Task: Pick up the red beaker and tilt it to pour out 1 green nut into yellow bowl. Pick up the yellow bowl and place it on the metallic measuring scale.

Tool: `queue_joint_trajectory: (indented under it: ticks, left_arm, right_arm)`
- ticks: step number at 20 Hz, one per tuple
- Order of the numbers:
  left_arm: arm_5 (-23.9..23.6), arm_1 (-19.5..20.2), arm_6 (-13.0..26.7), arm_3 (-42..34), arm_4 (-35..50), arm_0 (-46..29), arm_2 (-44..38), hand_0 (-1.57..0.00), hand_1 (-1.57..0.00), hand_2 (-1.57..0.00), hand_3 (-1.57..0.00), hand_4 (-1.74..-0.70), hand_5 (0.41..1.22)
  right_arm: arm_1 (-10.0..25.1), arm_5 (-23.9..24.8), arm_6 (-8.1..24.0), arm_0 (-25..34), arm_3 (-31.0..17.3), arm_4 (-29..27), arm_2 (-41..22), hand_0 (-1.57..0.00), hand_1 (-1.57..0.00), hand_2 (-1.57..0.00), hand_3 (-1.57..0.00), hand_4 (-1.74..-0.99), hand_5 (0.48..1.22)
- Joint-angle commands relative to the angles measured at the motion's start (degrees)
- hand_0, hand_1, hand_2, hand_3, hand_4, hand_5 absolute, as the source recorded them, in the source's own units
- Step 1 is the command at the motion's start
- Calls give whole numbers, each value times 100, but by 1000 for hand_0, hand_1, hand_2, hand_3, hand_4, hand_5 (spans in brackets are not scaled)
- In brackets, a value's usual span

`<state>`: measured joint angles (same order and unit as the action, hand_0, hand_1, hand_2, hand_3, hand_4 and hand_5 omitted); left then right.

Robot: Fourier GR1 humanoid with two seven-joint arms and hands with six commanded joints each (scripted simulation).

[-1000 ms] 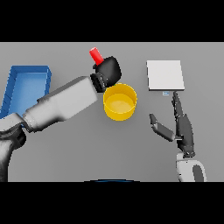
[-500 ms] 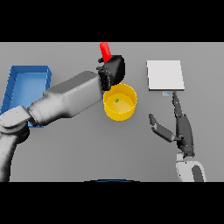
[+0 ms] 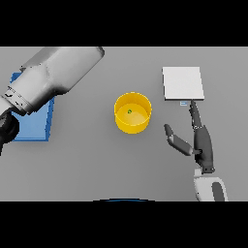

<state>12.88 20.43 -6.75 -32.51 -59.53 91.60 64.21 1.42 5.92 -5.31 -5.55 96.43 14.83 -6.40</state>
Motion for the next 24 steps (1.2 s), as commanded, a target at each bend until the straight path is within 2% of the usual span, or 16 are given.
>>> queue_joint_trajectory:
  ticks: [1, 3, 5, 6, 11, 12, 16, 18, 20, 22, 24]
  left_arm:
    - [53, -20, 119, 225, 147, 142, -180, -1571, -1571, -1515, -1300, -1709, 1221]
    - [-3, 56, 300, 663, 587, 233, -633, -1571, -1571, -1535, -1397, -1720, 1221]
    - [-153, 281, 651, 1116, 1254, 172, -1304, -1571, -1571, -1548, -1379, -1727, 1221]
    - [-212, 384, 947, 1320, 1577, 134, -1622, -1571, -1571, -1553, -1365, -1729, 1221]
    - [-802, 1084, 1101, 1529, 3149, -487, -2844, -1571, -1571, -1565, -1410, -1737, 1221]
    - [-955, 1265, 1002, 1489, 3446, -711, -3040, -1571, -1571, -1566, -1426, -1738, 1221]
    - [-1705, 1694, 1730, 863, 4422, -1733, -3578, -1571, -1571, -1569, -1432, -1740, 1221]
    - [-2112, 1879, 2145, 240, 4849, -2399, -3733, -1571, -1571, -1570, -1445, -1740, 1221]
    - [-2443, 2112, 2623, -574, 5261, -3159, -3840, -1571, -1571, -1570, -1458, -1740, 1221]
    - [-2774, 2273, 3173, -1356, 5514, -3804, -3814, -1571, -1571, -1570, -1452, -1741, 1221]
    - [-3143, 2428, 3424, -2063, 5705, -4460, -3768, -1571, -1571, -1571, -1450, -1741, 1221]
  right_arm:
    - [10, -76, -42, -39, 19, -98, 14, 1, 1, 1, 1, -1182, 593]
    - [-16, -122, -15, 35, -26, -203, 43, 1, 1, 1, 1, -1193, 597]
    - [-4, -148, -34, 39, 1, -246, 49, 1, 1, 1, 1, -1199, 594]
    - [21, -157, -58, 37, -87, -241, 67, 1, 1, 1, 1, -1209, 593]
    - [79, -225, -211, 79, -144, -269, 65, 1, 1, 1, 1, -1220, 587]
    - [109, -225, -212, 78, -140, -257, 72, 1, 1, 1, 1, -1222, 586]
    - [174, -271, -355, 73, -221, -231, 58, 1, 1, 1, 1, -1217, 599]
    - [259, -264, -234, 104, -253, -178, 87, 1, 1, 1, 1, -1212, 610]
    - [324, -325, -335, 81, -210, -133, 36, 1, 1, 1, 1, -1210, 631]
    - [310, -307, -270, 106, -191, -96, 9, 1, 1, 1, 1, -1210, 649]
    - [242, -277, -220, 100, -195, -34, -54, 1, 1, 1, 1, -1206, 657]
